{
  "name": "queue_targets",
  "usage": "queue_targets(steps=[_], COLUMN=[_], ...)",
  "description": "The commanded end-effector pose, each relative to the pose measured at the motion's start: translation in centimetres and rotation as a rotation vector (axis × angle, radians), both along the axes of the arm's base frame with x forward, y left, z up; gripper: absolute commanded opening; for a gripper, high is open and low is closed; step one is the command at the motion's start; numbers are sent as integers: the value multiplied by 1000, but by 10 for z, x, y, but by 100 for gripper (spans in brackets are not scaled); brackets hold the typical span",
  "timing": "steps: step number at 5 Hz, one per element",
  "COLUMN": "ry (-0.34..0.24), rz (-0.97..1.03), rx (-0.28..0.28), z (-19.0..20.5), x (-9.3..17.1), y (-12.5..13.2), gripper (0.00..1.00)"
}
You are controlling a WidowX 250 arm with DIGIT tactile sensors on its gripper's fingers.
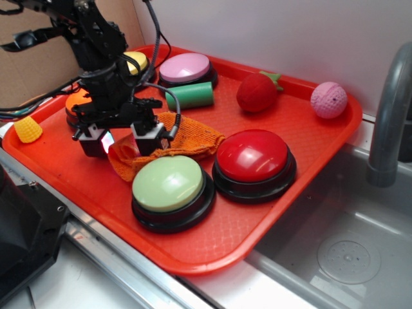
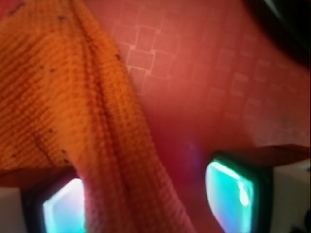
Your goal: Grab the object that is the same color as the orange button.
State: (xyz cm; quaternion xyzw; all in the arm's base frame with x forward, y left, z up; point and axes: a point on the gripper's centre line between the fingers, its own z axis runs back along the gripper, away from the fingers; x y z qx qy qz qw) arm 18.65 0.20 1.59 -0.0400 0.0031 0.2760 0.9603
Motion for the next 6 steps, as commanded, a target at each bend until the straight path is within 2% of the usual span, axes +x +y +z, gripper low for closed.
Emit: queue_targets(steps=[1,4,5,6], ry=[-60,-92,-89,-146], rz=[48,-24,-133,-216], rx=[-9,74,113,156], z=[5,48,88,131], x=[1,12,19,21], y=[5,8,17,19], gripper=[0,0,0,0])
